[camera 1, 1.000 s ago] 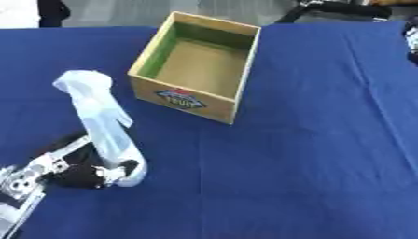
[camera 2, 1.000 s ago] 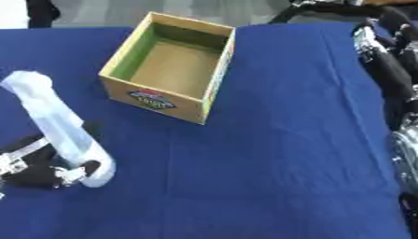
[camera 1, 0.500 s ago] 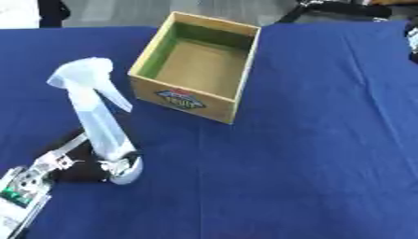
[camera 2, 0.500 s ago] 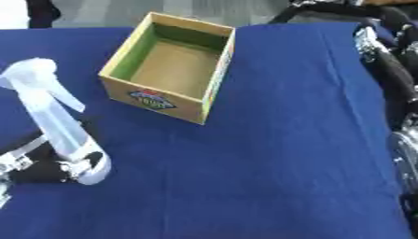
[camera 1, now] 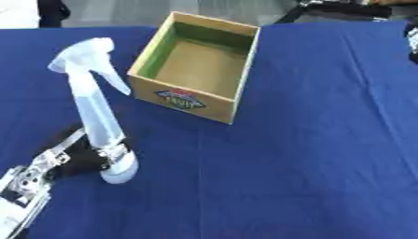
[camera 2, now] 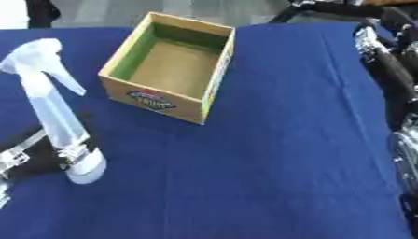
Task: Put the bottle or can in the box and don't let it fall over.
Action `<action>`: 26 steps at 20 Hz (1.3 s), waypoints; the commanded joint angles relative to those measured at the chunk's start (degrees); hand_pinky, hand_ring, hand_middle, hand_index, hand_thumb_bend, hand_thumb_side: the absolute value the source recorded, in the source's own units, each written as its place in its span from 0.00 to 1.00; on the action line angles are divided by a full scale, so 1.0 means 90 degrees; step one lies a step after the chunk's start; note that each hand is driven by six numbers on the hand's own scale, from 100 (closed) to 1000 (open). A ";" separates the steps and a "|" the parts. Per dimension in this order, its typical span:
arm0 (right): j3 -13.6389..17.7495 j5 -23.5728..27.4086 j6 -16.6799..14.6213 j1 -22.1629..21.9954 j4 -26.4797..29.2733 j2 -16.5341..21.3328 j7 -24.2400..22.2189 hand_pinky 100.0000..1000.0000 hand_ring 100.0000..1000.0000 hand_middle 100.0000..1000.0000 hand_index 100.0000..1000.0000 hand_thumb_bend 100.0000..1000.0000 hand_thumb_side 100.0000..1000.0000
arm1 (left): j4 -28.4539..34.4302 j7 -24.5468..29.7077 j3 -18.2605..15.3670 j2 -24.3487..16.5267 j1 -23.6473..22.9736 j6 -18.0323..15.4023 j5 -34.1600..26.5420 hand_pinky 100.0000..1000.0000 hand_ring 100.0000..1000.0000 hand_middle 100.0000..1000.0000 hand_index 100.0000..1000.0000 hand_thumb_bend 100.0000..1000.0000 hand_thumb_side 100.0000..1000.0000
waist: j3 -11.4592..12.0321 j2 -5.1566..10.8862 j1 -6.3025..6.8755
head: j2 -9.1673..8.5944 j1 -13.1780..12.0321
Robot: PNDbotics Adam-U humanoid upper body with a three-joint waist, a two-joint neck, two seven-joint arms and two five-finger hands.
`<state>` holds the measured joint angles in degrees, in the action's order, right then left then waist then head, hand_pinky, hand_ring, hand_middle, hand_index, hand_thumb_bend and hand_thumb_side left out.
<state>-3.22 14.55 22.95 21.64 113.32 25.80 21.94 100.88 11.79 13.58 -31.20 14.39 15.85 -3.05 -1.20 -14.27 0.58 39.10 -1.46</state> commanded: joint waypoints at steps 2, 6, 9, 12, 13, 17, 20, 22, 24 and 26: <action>0.0036 0.0043 -0.0018 0.0083 0.0141 0.0117 -0.0008 1.00 0.98 1.00 1.00 0.00 0.45 | 0.0243 -0.0176 -0.0102 -0.0100 0.0045 -0.0019 -0.0071 1.00 1.00 1.00 0.33 0.00 0.42 | -0.0004 0.0064 0.0010 | -0.0070 -0.0003; 0.0036 0.0046 -0.0021 0.0081 0.0141 0.0118 -0.0010 1.00 0.98 1.00 1.00 0.00 0.45 | 0.0517 -0.0398 -0.0242 -0.0118 0.0098 -0.0083 -0.0013 1.00 1.00 1.00 0.28 0.00 0.43 | 0.0003 0.0073 0.0019 | -0.0061 0.0016; 0.0036 0.0052 -0.0022 0.0080 0.0141 0.0116 -0.0011 1.00 0.98 1.00 1.00 0.00 0.45 | 0.0664 -0.0588 -0.0308 -0.0130 0.0149 -0.0118 0.0036 1.00 1.00 1.00 0.24 0.00 0.43 | 0.0005 0.0077 0.0021 | -0.0060 0.0023; 0.0037 0.0057 -0.0024 0.0078 0.0141 0.0116 -0.0011 1.00 0.98 1.00 1.00 0.00 0.45 | 0.0774 -0.0766 -0.0352 -0.0141 0.0205 -0.0165 0.0093 1.00 1.00 1.00 0.21 0.00 0.43 | 0.0008 0.0079 0.0023 | -0.0050 0.0026; 0.0037 0.0059 -0.0025 0.0077 0.0141 0.0115 -0.0010 1.00 0.98 1.00 1.00 0.00 0.45 | 0.0806 -0.0819 -0.0363 -0.0143 0.0225 -0.0183 0.0114 1.00 1.00 1.00 0.20 0.00 0.43 | 0.0008 0.0080 0.0023 | -0.0047 0.0028; 0.0037 0.0068 -0.0028 0.0079 0.0141 0.0114 -0.0009 1.00 0.98 1.00 1.00 0.00 0.45 | 0.0931 -0.0990 -0.0395 -0.0139 0.0297 -0.0263 0.0169 1.00 1.00 1.00 0.20 0.00 0.44 | 0.0005 0.0080 0.0028 | -0.0046 0.0044; 0.0035 0.0076 -0.0030 0.0077 0.0141 0.0120 -0.0012 1.00 0.98 1.00 1.00 0.00 0.45 | 0.1047 -0.1120 -0.0453 -0.0114 0.0430 -0.0328 0.0145 1.00 1.00 1.00 0.20 0.00 0.43 | 0.0003 0.0084 0.0036 | -0.0047 0.0054; 0.0036 0.0078 -0.0030 0.0070 0.0141 0.0122 -0.0013 1.00 0.98 1.00 1.00 0.00 0.45 | 0.1155 -0.1224 -0.0511 -0.0088 0.0630 -0.0367 0.0097 1.00 1.00 1.00 0.20 0.00 0.45 | -0.0005 0.0097 0.0040 | -0.0038 0.0060; 0.0035 0.0081 -0.0031 0.0062 0.0141 0.0121 -0.0015 1.00 0.98 1.00 1.00 0.00 0.45 | 0.1243 -0.1328 -0.0571 -0.0036 0.0882 -0.0374 0.0019 1.00 1.00 1.00 0.20 0.00 0.50 | -0.0019 0.0115 0.0042 | -0.0031 0.0054; 0.0018 0.0087 -0.0028 0.0061 0.0141 0.0112 -0.0033 1.00 0.98 1.00 1.00 0.00 0.45 | 0.1372 -0.1447 -0.0639 0.0053 0.1180 -0.0380 -0.0084 1.00 1.00 1.00 0.19 0.00 0.50 | -0.0057 0.0138 0.0046 | -0.0033 0.0037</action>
<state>-3.24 14.95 22.82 21.64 113.32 25.80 21.81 111.41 -0.44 8.99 -30.32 23.93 12.61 -3.25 -1.77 -14.23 0.96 39.13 -0.97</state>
